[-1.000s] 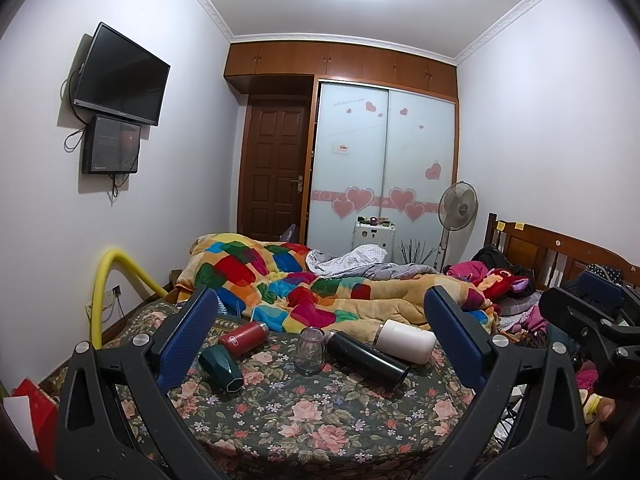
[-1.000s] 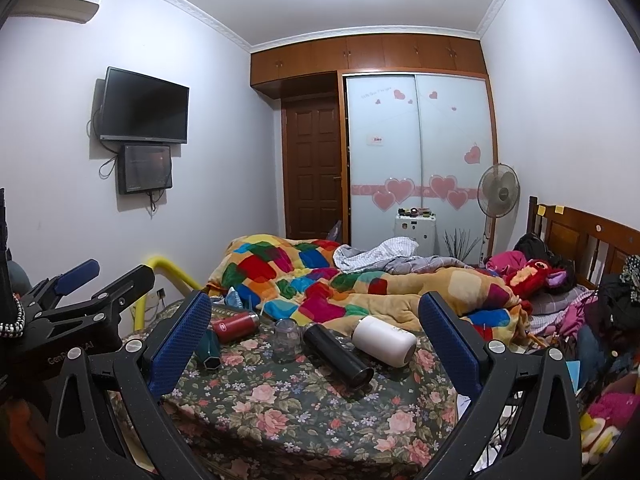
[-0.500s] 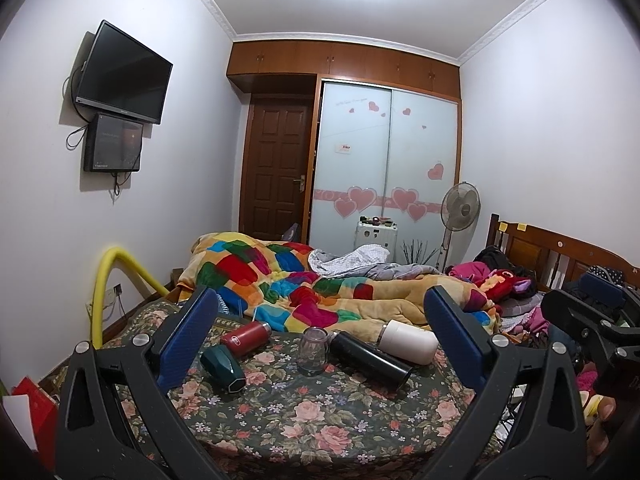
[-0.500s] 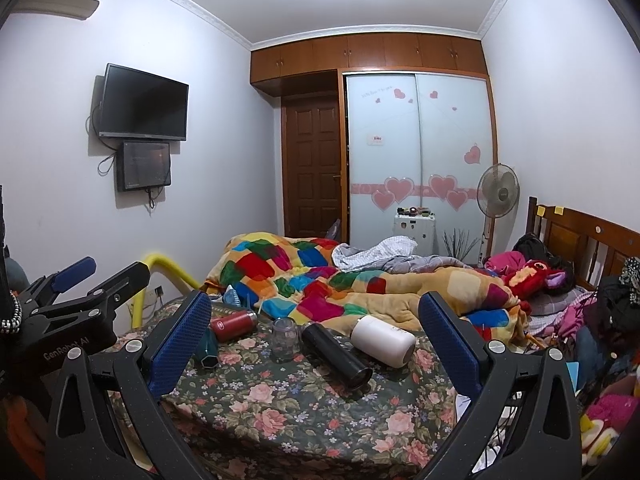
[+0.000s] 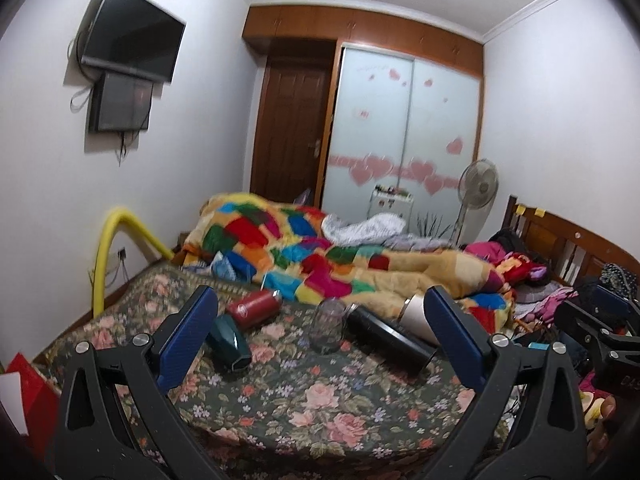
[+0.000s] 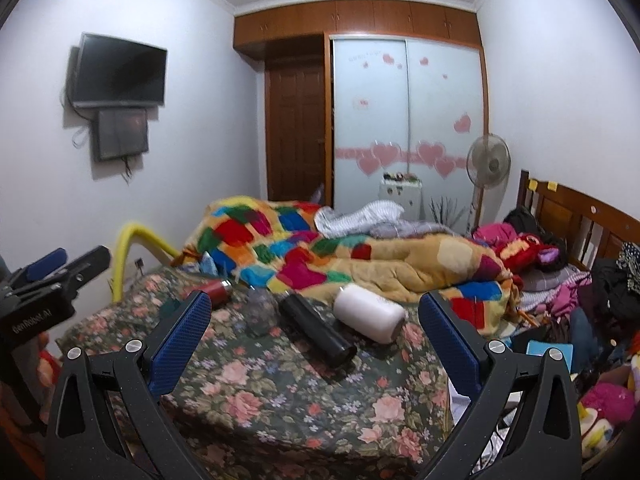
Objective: Flip cup upright
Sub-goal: 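Reach the right gripper to the lying black thermos and close around it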
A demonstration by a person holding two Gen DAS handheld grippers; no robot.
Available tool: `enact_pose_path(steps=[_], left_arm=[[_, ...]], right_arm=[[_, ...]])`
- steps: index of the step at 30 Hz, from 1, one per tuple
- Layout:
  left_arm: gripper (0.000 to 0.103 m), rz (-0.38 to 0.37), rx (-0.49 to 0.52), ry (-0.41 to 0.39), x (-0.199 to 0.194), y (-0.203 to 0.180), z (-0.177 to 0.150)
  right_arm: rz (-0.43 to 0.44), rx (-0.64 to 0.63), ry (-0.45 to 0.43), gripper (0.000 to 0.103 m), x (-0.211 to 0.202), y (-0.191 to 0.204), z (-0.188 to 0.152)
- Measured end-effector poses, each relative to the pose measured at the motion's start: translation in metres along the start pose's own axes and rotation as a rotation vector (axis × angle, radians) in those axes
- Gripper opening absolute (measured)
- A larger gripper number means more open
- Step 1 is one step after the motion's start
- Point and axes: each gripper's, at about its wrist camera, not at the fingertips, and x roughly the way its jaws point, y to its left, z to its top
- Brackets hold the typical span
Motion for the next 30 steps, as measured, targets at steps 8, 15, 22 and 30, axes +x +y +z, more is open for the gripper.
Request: enact_pose_path(steps=[8, 15, 22, 30], left_arm=[[0.103, 0.087, -0.047, 0.182, 0.086, 0.026, -0.027], [0.103, 0.121, -0.089, 0.342, 0.149, 0.044, -0.06], [0.103, 0.151, -0.054, 0.41, 0.176, 0.042, -0.08], [0.103, 0.154, -0.026, 0.449, 0.192, 0.038, -0.091]], right_arm=[[-0.004, -0.031, 0.227, 0.103, 0.098, -0.018, -0.023], [0.046, -0.099, 0.44, 0.103, 0.184, -0.027, -0.041], [0.105, -0.144, 0.631, 0.099, 0.266, -0.026, -0.06], [0.2, -0.187, 0.789, 0.082, 0.318, -0.019, -0.076]])
